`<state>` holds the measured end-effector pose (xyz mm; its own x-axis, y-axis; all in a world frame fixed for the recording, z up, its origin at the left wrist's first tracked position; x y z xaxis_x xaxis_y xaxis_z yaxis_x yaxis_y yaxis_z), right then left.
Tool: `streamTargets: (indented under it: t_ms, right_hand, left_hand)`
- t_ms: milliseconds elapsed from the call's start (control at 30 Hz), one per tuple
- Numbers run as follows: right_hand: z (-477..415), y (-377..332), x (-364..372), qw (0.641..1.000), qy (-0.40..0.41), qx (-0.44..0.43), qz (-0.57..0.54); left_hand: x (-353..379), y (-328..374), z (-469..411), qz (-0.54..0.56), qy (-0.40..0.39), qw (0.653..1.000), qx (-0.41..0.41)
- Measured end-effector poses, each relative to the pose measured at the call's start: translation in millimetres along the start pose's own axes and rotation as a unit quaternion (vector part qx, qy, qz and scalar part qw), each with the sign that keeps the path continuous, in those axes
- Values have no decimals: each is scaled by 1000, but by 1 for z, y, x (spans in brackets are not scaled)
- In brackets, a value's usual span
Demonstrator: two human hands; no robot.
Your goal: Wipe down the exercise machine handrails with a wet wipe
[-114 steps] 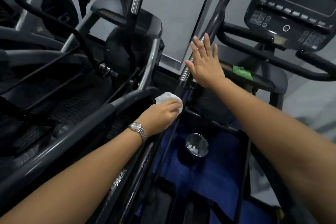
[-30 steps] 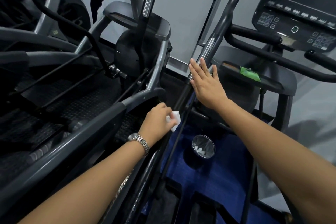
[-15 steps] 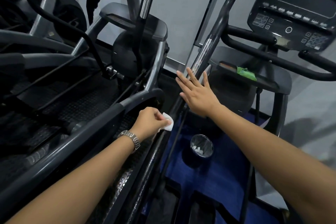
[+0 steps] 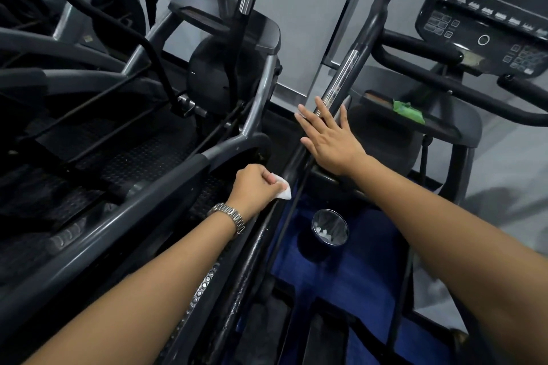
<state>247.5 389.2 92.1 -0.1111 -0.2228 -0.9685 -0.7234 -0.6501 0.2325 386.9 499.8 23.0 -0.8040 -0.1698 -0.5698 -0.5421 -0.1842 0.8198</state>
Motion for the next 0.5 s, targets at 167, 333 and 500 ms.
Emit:
streamTargets:
  t_ms: [167, 333, 500]
  right_hand:
    - [0, -1, -2, 1000, -6, 5, -2]
    - [0, -1, 1, 1000, -4, 8, 2]
    - [0, -2, -2, 1000, -10, 12, 3]
  left_hand:
    - [-4, -10, 9, -22, -33, 999, -7]
    - [-4, -1, 5, -8, -21, 1000, -3]
    - [-2, 3, 13, -21, 13, 999, 25]
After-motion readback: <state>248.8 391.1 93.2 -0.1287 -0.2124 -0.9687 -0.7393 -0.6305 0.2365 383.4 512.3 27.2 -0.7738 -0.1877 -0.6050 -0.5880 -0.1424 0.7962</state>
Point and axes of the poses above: each hand's wrist, its own z-axis away from the middle knuckle, its own x-axis out of the palm, y = z × x, the point moved 6 cm from there along -z, towards the middle knuckle, and after that the axes turned 11 degrees about -z, right-handed, at the moved point
